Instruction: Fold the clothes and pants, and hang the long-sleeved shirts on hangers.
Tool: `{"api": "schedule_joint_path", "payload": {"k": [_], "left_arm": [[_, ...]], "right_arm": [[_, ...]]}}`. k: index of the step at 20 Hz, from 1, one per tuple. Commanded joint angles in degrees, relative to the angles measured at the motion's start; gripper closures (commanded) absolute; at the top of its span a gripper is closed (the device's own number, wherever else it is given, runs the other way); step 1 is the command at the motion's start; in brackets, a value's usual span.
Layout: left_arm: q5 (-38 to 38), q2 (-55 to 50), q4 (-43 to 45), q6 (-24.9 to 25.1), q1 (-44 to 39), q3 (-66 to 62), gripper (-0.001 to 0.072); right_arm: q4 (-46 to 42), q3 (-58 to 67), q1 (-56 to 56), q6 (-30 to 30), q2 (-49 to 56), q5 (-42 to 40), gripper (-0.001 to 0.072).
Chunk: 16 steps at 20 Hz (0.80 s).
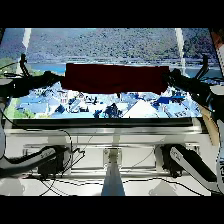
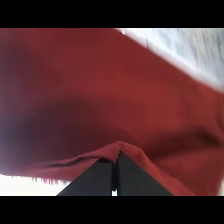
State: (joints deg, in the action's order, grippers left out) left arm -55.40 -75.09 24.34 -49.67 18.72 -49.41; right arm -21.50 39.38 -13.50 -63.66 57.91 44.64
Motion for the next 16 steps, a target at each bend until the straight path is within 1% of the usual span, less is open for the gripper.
{"api": "schedule_joint_path", "payload": {"k": [1,5,8,10,11,12,13,14,16], "left_arm": [[15.0,-3.4,-2.5,-2.9,-5.9,-4.7,0.0694],[16.2,-13.5,-2.5,-3.5,-8.9,-15.3,0.0694],[16.2,-20.9,-2.5,-3.5,-10.2,-22.0,0.0693],[16.2,-24.2,-2.6,-3.5,-10.8,-23.7,0.0690],[16.4,-25.1,-2.5,-3.5,-10.8,-23.7,0.0680],[16.4,-25.8,-2.5,-3.5,-10.8,-23.7,0.0608],[16.4,-26.1,-2.3,-3.5,-10.6,-23.7,0.0273],[16.4,-26.0,-2.3,-3.4,-10.3,-23.8,0.0011],[15.5,-25.4,-2.3,-3.2,-8.9,-23.8,0.0001]], "right_arm": [[3.7,3.8,5.4,-0.8,5.8,-14.6,0.0695],[3.7,12.1,6.0,-2.3,16.7,-20.9,0.0695],[3.8,18.4,6.1,-2.4,25.9,-21.1,0.0695],[3.7,21.4,6.1,-2.9,30.6,-20.7,0.0692],[3.7,22.3,6.0,-2.9,31.9,-20.6,0.0599],[3.5,22.6,6.0,-2.8,32.5,-20.5,0.0332],[3.0,22.6,6.0,-2.7,32.5,-20.4,0.0111],[2.4,22.6,6.0,-2.7,32.5,-20.2,0.0020],[-0.3,22.6,5.9,-2.7,32.5,-19.3,0.0023]]}}
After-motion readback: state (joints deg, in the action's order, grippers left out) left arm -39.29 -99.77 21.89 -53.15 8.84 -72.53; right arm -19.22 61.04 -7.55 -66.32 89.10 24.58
